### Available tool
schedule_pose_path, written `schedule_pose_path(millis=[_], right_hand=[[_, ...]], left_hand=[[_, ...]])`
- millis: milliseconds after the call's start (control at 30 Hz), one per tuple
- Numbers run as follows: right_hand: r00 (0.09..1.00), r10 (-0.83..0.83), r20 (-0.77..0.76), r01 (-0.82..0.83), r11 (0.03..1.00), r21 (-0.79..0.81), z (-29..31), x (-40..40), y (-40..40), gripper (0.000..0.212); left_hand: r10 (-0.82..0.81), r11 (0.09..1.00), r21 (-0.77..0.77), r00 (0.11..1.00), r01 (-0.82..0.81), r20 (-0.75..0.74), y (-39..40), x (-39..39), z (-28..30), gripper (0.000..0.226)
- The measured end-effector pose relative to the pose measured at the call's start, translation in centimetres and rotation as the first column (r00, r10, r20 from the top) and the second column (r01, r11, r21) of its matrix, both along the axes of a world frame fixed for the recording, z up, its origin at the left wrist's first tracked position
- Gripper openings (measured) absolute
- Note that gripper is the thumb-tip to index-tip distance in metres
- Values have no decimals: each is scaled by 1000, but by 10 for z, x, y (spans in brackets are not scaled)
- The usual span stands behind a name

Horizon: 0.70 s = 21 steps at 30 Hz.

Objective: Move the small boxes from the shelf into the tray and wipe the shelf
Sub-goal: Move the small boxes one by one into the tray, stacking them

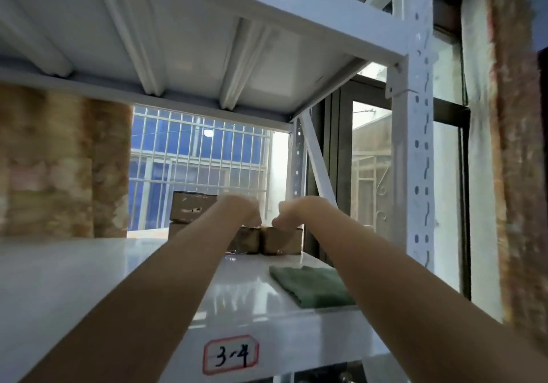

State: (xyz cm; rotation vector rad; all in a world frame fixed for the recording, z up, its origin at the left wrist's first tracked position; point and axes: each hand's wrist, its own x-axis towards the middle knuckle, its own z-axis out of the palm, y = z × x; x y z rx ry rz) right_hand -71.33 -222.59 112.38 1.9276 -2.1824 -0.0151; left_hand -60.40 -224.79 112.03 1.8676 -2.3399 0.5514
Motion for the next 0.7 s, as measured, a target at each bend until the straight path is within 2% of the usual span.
schedule_pose_path(millis=[100,267,400,567,700], right_hand=[[999,18,34,-19,999,26,-2,-1,-11,47],[996,-31,84,33,999,-15,-3,-1,-33,59],[986,-35,165,31,999,26,-7,-1,-40,59],[941,11,339,-70,984,161,-17,-1,-36,50],[948,25,318,-80,984,160,-15,-2,-29,57]], left_hand=[[-47,986,-161,999,42,-28,-2,3,-7,36],[-115,981,-177,974,80,-197,-13,9,-1,34],[-138,987,-108,974,120,-178,-20,5,-7,39],[-97,993,55,993,101,-68,-20,-5,-19,41],[-112,988,98,993,116,-43,-16,-1,-25,42]])
